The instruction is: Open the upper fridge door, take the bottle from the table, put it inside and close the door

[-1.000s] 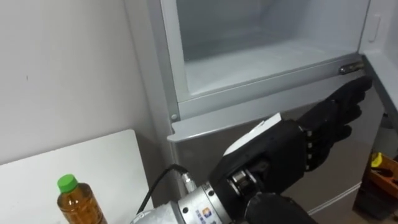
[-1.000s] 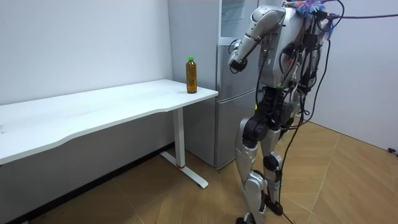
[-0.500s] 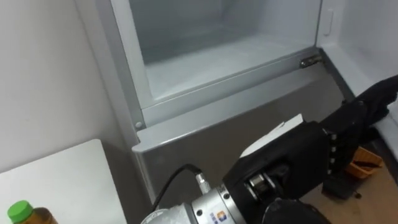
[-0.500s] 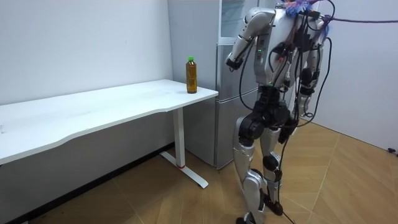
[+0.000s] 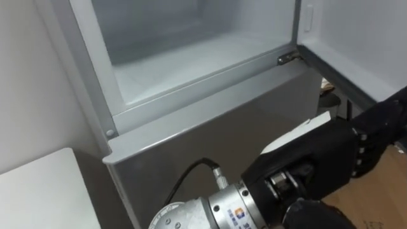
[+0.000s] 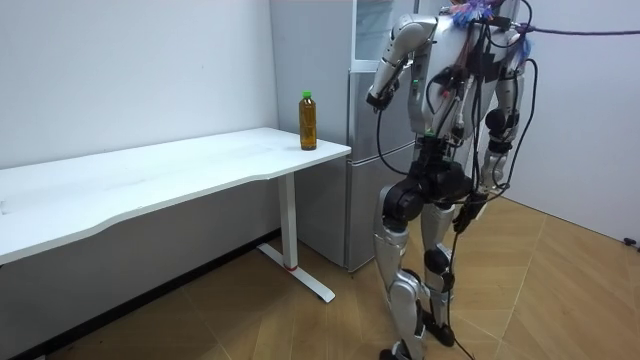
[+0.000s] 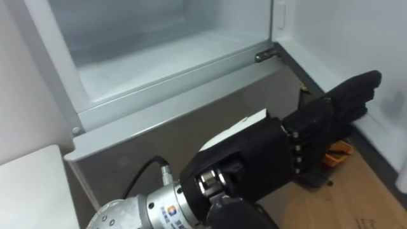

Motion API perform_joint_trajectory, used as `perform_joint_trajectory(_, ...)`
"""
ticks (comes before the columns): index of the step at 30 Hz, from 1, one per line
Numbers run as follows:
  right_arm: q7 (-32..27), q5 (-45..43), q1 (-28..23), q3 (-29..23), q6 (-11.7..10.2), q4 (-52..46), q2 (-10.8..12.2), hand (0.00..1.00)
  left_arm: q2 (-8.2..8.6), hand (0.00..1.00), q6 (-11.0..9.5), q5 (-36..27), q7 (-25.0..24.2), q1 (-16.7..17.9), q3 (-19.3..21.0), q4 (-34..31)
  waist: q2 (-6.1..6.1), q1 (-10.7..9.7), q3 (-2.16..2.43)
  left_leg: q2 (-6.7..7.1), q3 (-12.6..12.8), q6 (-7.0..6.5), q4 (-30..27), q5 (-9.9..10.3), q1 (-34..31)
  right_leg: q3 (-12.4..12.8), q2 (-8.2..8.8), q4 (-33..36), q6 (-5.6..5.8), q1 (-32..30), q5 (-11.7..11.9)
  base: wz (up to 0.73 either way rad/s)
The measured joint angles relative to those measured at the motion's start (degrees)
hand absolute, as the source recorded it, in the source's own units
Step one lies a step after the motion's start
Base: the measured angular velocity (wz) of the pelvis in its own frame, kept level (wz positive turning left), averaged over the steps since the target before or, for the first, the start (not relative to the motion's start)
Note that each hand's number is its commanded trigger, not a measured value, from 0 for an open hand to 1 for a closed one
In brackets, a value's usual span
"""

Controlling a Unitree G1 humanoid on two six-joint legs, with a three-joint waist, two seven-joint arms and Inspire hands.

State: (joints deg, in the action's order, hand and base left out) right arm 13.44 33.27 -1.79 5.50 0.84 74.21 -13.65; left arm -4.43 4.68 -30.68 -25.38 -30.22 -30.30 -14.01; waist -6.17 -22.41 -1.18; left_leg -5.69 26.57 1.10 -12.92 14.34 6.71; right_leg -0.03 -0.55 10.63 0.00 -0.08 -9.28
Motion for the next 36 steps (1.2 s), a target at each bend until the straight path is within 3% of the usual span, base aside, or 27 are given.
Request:
perform_joint_trajectory(9, -0.1, -0.1, 0.2, 0.0, 0.1, 1.5, 0.0, 0.00, 0.31, 0.00, 0.0, -0.1, -0.1, 0.0, -0.2, 0.4, -0.08, -1.7, -0.06, -1.23, 1.2, 0.76, -0.7, 0.5, 0.5, 1.5, -1.39, 0.1, -0.80, -0.6, 0.5, -0.14)
perform_joint_trajectory(16, -1.0, -0.5, -0.6, -0.1, 0.4, 2.0, 0.0, 0.00, 1.71, 0.00, 0.0, 0.1, -0.5, 0.0, -0.3, 1.7, 0.54, -2.5, -0.48, -1.42, 1.5, 0.94, -0.4, 0.5, 0.7, 1.0, -1.49, 0.2, -1.09, -0.5, 0.4, 0.00)
perform_joint_trajectory(21, -1.9, -2.3, -0.8, 0.0, 0.5, 1.8, 0.1, 0.00, 1.14, 0.00, 0.0, 1.2, 0.1, 0.0, -0.2, 1.7, 1.10, -1.7, -0.84, -1.29, -1.2, 1.00, -0.1, 0.5, -0.7, -1.3, -1.12, 0.5, -1.12, -0.7, 0.4, 0.24)
perform_joint_trajectory(22, -2.0, -2.3, -0.8, 0.0, 0.5, 1.7, 0.1, 0.00, 0.92, 0.00, 0.0, 1.9, 0.4, 0.0, -0.2, 1.7, 1.12, -1.6, -0.84, -1.12, -2.6, 1.04, 0.0, 0.4, -1.2, -2.3, -0.91, 0.4, -1.12, -0.7, 0.4, 0.36)
perform_joint_trajectory(26, -2.6, -2.1, -0.7, -0.3, 0.4, 1.3, 0.3, 0.00, 0.47, 0.00, 0.0, 4.9, 1.9, 0.0, -0.1, 1.6, 1.12, 0.7, -0.83, -0.70, -5.8, 1.31, 0.3, 0.2, -2.1, -5.3, -0.25, 0.1, -1.04, -0.2, 0.4, 0.44)
perform_joint_trajectory(29, -2.7, -1.9, -0.5, -0.4, 0.3, 1.3, 0.3, 0.00, 0.41, 0.00, 0.0, 6.5, 2.4, 0.0, 1.2, 1.4, 1.19, 3.5, -0.81, -0.24, -8.5, 1.37, 0.4, 0.1, -2.5, -8.0, 0.45, 0.1, -0.80, 0.5, 0.1, 0.48)
perform_joint_trajectory(31, -2.2, -1.9, -0.3, -0.4, 0.3, 1.3, 0.4, 0.00, 0.13, 0.00, 0.0, 6.8, 3.6, 0.0, 2.4, 0.8, 1.54, 5.0, -0.66, 0.64, -11.3, 0.92, 0.4, -0.5, -3.0, -10.5, 1.33, 0.0, -0.48, 1.1, -0.2, 0.64)
perform_joint_trajectory(34, -2.2, -2.1, -0.2, 0.1, 0.1, 1.4, 0.1, 0.00, -0.93, 0.00, 0.0, 10.5, 4.9, 0.4, 4.8, -2.8, 1.82, 8.8, -0.43, 0.75, -12.2, 0.90, 0.3, -0.5, -3.1, -11.4, 1.57, 0.0, -0.45, 1.4, -0.3, 0.19)
perform_joint_trajectory(36, -2.2, -2.1, 0.0, 0.0, 0.0, 1.4, 0.4, 0.00, -1.57, 0.00, -0.2, 11.9, 5.9, 1.3, 6.6, -5.2, 2.28, 10.1, -0.13, 0.86, -13.2, 0.89, 0.2, -0.7, -3.4, -12.1, 1.61, -0.1, -0.46, 2.1, -0.4, 0.26)
